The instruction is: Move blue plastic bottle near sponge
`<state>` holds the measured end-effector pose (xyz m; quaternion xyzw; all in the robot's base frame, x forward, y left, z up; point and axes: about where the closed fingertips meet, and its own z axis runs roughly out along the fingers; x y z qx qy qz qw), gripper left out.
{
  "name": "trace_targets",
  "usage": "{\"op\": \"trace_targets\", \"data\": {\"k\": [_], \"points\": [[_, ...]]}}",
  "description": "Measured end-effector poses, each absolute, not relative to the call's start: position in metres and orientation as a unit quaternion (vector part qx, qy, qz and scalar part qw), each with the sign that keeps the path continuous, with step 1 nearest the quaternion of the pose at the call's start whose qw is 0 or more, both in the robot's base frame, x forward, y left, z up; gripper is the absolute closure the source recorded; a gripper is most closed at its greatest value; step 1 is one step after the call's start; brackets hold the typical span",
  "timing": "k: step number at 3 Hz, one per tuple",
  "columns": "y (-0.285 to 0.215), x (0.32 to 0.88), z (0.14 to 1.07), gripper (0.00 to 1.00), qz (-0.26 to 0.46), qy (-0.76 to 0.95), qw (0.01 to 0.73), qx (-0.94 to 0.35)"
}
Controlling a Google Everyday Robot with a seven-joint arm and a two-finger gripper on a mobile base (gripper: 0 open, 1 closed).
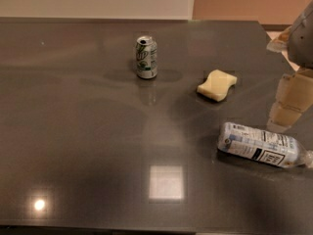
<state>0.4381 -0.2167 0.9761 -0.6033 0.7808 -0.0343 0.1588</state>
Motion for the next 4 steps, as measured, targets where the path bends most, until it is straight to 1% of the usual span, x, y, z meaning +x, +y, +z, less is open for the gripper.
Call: {"op": "trace_targets", "data": {"k": [2, 3, 4], "points": [[-0.215, 0.442, 0.976, 0.0, -0.03, 0.784, 0.153, -0.601], [-0.221, 0.443, 0.954, 0.0, -0.013, 0.803, 0.128, -0.582], [-0.228, 0.428, 0.929, 0.0, 0.009, 0.818, 0.11, -0.565]]}}
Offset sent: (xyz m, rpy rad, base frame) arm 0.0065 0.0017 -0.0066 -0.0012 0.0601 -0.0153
